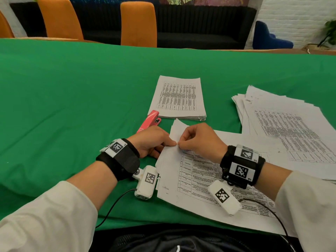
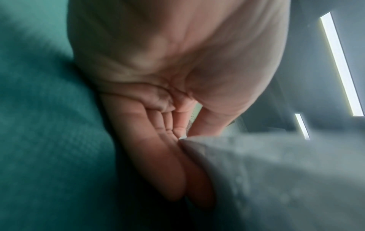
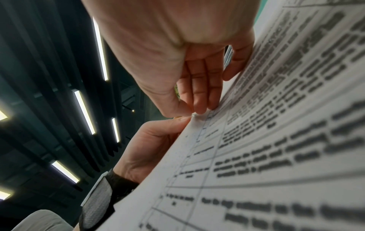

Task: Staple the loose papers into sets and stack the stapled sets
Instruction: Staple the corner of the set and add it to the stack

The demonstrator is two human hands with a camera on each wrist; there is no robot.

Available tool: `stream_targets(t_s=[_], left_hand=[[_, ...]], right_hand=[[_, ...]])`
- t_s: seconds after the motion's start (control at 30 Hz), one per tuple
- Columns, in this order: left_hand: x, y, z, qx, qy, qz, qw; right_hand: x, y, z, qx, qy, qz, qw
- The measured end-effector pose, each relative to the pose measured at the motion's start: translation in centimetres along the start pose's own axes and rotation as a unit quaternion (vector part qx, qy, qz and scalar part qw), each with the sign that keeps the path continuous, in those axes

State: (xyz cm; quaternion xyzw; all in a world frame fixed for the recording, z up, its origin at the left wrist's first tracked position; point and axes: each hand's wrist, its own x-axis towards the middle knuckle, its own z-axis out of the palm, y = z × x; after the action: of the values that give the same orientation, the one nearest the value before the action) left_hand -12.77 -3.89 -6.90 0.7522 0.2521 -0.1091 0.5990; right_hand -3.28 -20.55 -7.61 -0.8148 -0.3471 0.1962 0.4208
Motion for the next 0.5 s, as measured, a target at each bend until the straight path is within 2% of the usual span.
stream_targets(t_s=[0.27, 0.5], left_hand=[[0.13, -0.01, -0.12, -0.013, -0.01, -0.014, 1.0], [0.16, -0.18, -0.14, -0.008, -0.011, 0.001, 1.0]], right_hand=[[-0.17, 0.21, -0.05, -0.002, -0.008, -0.002, 1.0], [-0.01, 0.37, 0.17, 0.026, 0.008, 0.006, 1.0]])
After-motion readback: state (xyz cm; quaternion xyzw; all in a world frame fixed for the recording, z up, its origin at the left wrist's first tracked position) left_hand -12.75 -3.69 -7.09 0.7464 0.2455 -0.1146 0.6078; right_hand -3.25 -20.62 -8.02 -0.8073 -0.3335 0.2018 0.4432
